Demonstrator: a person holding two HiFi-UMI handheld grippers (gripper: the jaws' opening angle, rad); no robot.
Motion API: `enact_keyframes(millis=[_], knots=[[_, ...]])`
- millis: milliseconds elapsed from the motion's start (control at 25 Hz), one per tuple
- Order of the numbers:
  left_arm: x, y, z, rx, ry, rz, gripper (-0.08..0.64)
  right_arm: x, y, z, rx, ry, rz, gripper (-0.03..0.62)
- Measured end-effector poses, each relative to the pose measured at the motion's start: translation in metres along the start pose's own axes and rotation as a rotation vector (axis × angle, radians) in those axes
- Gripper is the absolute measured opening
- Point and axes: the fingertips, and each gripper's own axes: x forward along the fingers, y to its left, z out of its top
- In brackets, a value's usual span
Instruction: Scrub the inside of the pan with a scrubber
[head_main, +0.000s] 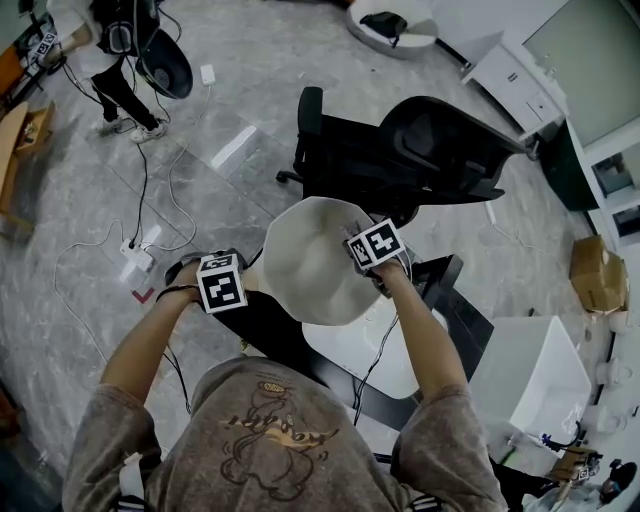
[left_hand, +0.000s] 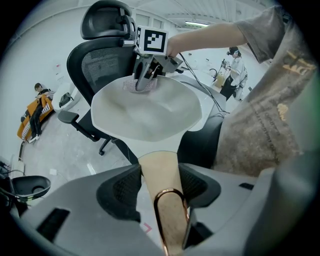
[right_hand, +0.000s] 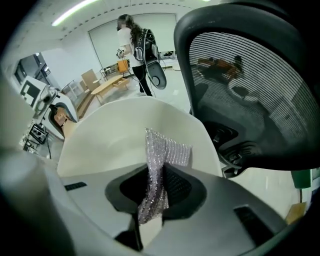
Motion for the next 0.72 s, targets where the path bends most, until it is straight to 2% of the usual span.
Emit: enact_keyframes(millis=[440,720], knots=[[0.000,0.001,0.001,-0.004,0.015,0.009,0.241,-0.015,0.035,-0.043,-0.004,0.188,0.180,0.081],[0.000,0.000,0.002,-0.005,0.016,0.011,0.241,-0.017,0.082,-0.077,-0.048,0.290,0.324,0.081]])
